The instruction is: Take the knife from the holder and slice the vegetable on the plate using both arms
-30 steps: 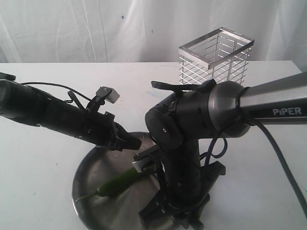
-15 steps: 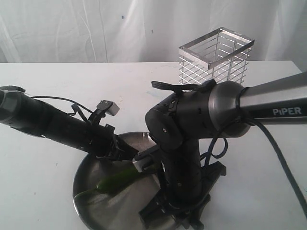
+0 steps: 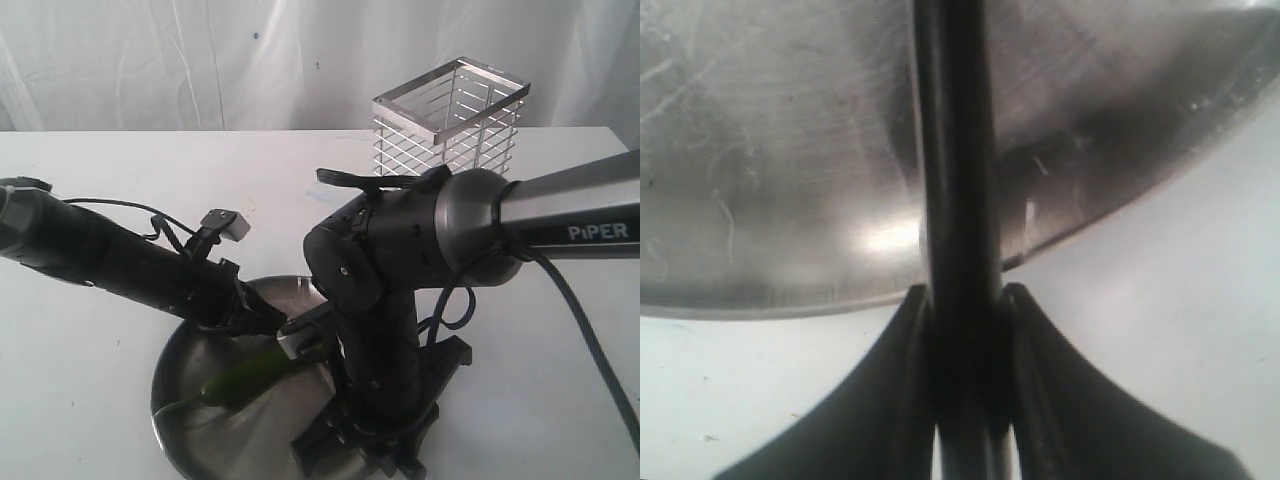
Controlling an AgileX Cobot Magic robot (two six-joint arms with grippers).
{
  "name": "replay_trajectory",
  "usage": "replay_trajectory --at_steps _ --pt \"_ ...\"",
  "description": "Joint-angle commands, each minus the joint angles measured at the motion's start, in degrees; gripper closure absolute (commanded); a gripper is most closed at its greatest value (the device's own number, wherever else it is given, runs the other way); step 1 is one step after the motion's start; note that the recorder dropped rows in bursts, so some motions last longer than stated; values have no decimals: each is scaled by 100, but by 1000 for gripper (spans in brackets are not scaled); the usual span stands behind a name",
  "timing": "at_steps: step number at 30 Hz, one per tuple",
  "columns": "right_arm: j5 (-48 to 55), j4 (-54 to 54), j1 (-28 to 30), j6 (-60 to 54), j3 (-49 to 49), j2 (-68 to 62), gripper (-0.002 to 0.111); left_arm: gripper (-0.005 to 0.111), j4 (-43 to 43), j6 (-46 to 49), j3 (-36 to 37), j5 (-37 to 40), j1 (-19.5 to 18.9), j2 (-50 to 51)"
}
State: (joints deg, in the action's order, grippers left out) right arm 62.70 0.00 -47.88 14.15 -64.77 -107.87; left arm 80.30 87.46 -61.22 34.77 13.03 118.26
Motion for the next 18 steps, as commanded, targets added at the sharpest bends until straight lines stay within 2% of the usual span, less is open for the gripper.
replay_trajectory --at_steps 1,4,7,11,16,18 --pt "-11 87 48 -50 22 11 108 107 -196 -96 100 -390 -49 -606" --pt "11 87 48 -50 22 133 108 107 10 -226 121 -355 -138 -1151" --pt "23 107 48 -50 22 411 108 107 -159 -631 169 -317 -164 -1749" --pt "206 107 48 -50 22 836 108 107 -159 -644 523 -541 -164 -2368" --pt "168 -467 48 -190 25 982 108 107 -208 -611 730 304 -164 -2664" --pt "28 -506 27 -153 25 936 108 107 -350 -378 852 392 -144 -2664"
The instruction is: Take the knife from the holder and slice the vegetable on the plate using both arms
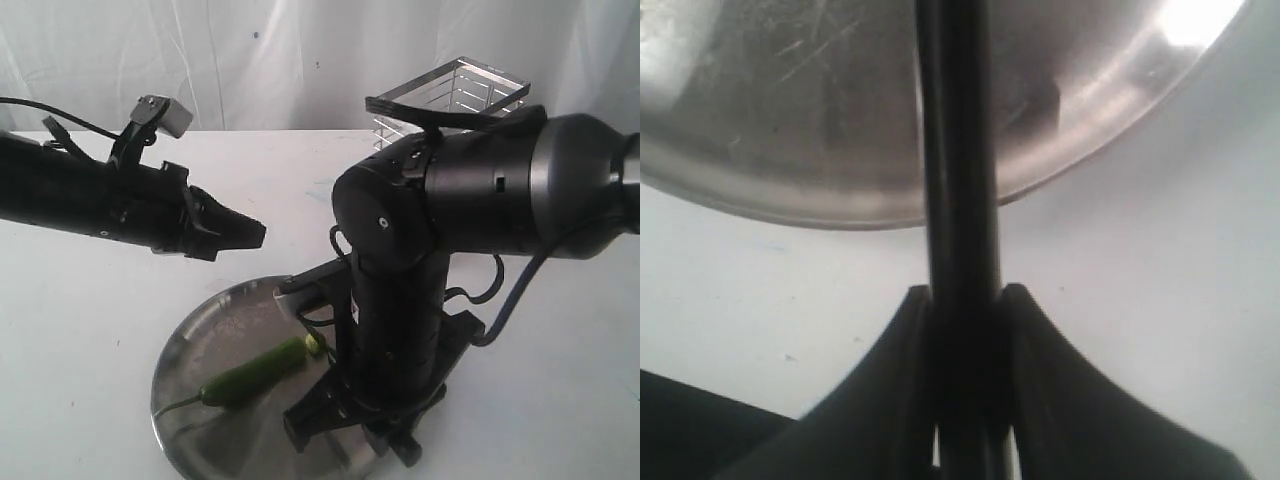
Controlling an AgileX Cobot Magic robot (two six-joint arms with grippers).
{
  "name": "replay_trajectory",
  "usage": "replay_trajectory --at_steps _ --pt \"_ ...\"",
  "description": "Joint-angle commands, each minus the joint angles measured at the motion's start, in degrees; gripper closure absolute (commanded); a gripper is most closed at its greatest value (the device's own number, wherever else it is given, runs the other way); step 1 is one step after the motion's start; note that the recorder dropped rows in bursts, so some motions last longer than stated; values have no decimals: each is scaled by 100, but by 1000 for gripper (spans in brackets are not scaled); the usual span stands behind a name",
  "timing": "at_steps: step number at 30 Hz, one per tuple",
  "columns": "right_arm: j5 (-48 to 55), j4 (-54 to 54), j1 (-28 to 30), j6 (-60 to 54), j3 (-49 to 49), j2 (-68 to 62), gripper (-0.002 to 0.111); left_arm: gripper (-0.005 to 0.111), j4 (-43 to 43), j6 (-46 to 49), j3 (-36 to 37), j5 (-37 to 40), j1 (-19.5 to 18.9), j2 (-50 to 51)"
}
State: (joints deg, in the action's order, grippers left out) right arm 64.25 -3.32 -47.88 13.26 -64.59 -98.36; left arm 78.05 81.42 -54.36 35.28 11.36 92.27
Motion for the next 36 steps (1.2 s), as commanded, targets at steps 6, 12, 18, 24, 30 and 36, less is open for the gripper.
replay_trajectory --at_steps 6,12,18,24,30,36 --pt "-190 -229 -33 -59 210 -13 108 107 151 406 435 -471 23 150" --pt "-740 -230 -33 -48 675 -13 108 107 425 828 435 -365 23 385" --pt "-1025 -371 -33 -48 690 -13 108 107 691 1209 435 -44 23 607" --pt "-1064 -412 -33 -62 690 -13 108 107 819 1394 435 -3 23 641" --pt "-1081 -434 -33 -62 698 -221 108 107 826 1476 435 45 23 641" --pt "-1210 -434 -33 -62 698 -250 108 107 840 1476 435 38 23 641"
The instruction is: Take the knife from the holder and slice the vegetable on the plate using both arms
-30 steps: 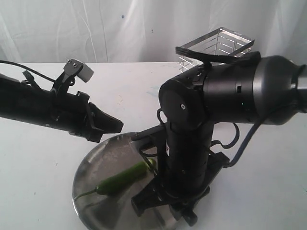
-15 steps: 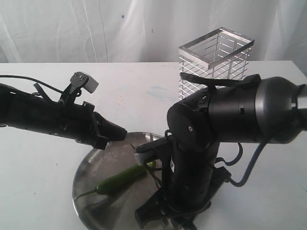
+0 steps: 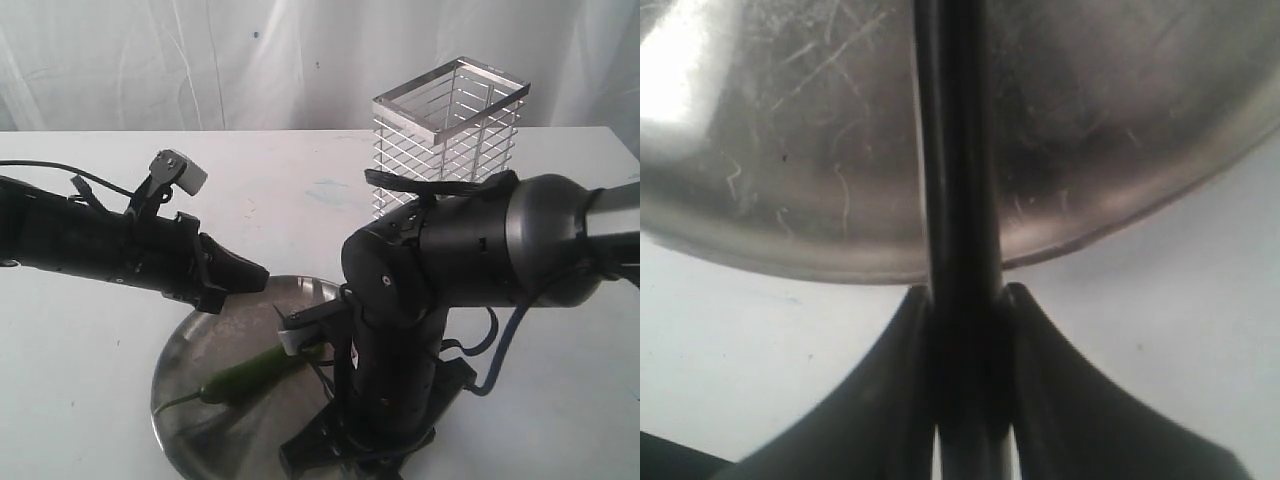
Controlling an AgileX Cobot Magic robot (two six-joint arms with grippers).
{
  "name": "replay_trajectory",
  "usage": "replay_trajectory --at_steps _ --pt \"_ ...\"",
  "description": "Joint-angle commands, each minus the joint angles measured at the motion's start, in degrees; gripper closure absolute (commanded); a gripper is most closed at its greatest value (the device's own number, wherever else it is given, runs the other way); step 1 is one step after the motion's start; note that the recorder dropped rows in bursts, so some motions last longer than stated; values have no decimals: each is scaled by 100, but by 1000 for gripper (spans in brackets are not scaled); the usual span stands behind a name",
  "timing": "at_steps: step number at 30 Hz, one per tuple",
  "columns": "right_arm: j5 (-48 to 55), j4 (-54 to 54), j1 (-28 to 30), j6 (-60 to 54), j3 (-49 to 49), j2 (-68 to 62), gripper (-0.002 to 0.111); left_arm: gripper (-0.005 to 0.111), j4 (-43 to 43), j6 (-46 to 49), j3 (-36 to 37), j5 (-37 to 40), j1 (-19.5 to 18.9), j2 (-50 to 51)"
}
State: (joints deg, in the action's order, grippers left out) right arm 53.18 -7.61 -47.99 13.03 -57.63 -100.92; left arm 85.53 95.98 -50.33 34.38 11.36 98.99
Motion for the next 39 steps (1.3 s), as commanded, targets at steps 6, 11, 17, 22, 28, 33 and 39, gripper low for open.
replay_trajectory --at_steps 6,11,17,22,28,33,39 --pt "-104 -17 -23 -40 2 6 108 107 343 151 33 128 23 -30" --pt "-104 -30 -23 -40 2 6 108 107 1126 173 33 183 23 -27" --pt "-104 -41 -23 -40 2 6 108 107 1442 -172 33 375 23 201" --pt "-114 -85 -23 -40 2 6 108 107 1442 -637 -42 463 23 752" --pt "-114 -85 -23 -40 2 6 108 107 1442 -587 -315 1074 23 1314" --pt "-125 -87 -23 -40 2 6 108 107 1442 -553 -340 1140 23 1506" --pt "-192 -98 -23 -40 2 6 108 107 1442 -465 -340 1122 23 1677"
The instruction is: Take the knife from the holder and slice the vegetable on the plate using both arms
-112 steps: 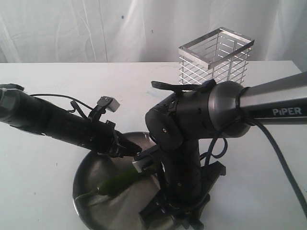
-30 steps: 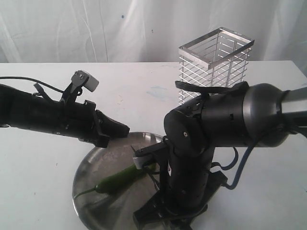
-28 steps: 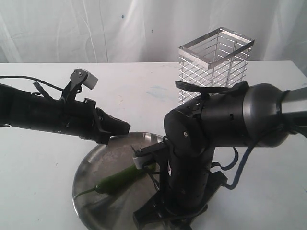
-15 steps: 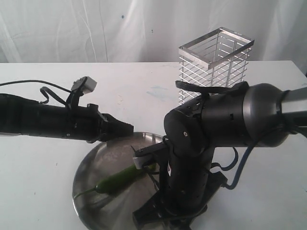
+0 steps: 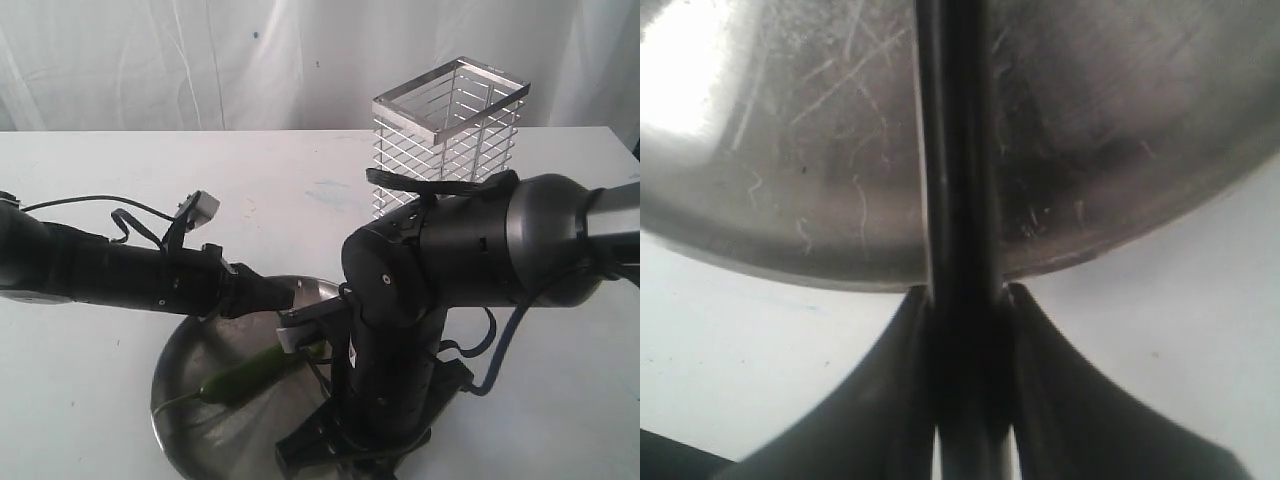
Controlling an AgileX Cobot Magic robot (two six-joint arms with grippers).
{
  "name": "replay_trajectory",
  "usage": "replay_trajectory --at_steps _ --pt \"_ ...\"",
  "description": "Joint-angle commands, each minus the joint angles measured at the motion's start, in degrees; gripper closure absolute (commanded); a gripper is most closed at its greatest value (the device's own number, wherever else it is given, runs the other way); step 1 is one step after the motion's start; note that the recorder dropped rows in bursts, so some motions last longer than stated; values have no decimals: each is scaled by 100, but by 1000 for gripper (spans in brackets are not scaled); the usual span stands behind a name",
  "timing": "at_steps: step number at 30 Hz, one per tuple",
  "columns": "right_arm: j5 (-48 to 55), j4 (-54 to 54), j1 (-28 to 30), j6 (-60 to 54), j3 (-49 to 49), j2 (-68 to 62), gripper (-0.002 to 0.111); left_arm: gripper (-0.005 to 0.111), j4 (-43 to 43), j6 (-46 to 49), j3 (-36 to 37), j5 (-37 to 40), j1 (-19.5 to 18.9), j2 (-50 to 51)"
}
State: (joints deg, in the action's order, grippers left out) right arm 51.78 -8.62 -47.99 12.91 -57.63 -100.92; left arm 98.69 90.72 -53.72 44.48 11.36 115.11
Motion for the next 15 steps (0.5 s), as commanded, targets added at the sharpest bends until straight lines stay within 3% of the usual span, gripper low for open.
replay_trajectory --at_steps 1,10,15 --pt "-91 4 -23 -27 2 6 108 107 125 54 -1 112 23 118" --pt "-154 4 -23 -5 2 6 108 107 -371 -280 -1 -924 23 373" --pt "-245 4 -23 -5 2 -141 108 107 -471 -383 -1 -925 23 373"
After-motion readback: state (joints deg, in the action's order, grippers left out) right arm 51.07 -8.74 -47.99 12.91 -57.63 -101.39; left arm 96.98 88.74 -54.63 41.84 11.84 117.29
